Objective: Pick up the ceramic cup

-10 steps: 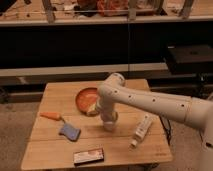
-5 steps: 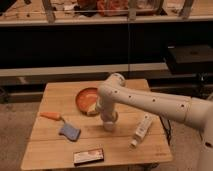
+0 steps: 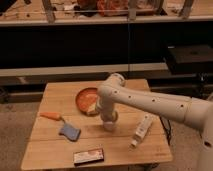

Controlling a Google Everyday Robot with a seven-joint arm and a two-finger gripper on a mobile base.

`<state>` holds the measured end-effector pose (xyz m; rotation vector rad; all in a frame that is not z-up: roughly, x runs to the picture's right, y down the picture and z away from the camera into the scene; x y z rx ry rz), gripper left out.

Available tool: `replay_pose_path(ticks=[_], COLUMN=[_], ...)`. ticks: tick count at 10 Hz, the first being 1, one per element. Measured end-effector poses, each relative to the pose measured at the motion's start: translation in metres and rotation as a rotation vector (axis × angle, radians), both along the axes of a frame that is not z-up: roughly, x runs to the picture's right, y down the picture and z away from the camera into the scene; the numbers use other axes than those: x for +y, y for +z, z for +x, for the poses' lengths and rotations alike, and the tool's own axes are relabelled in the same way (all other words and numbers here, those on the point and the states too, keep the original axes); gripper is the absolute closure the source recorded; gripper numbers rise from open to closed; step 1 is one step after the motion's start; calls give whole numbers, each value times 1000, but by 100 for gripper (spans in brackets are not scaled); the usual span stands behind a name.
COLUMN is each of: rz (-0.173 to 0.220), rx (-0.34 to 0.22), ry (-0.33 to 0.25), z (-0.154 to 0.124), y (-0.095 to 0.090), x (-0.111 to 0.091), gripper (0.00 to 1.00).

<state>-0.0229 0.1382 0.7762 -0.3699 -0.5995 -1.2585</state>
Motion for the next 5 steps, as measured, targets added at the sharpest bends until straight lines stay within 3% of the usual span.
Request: replay_pose_path(ticks=[5], rz=[4], rx=[-1], ry=[1], z=[-1], y=[3], x=[0], gripper=[20])
